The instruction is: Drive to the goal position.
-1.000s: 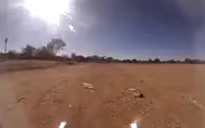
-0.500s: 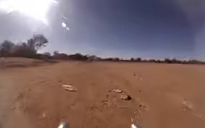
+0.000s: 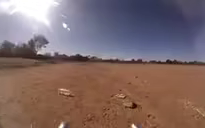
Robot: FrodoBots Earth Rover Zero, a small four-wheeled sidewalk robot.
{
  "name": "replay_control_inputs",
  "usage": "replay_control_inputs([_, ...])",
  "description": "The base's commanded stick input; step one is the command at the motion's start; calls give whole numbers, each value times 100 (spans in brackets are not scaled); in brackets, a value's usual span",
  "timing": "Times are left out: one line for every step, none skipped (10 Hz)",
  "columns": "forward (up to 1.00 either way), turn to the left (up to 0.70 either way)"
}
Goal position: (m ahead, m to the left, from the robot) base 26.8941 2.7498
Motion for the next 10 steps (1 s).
replay_control_inputs([50, 0])
replay_control_inputs([50, 0])
replay_control_inputs([50, 0])
replay_control_inputs([50, 0])
replay_control_inputs([50, 0])
replay_control_inputs([50, 0])
replay_control_inputs([50, 0])
replay_control_inputs([50, 0])
replay_control_inputs([50, 0])
replay_control_inputs([50, 0])
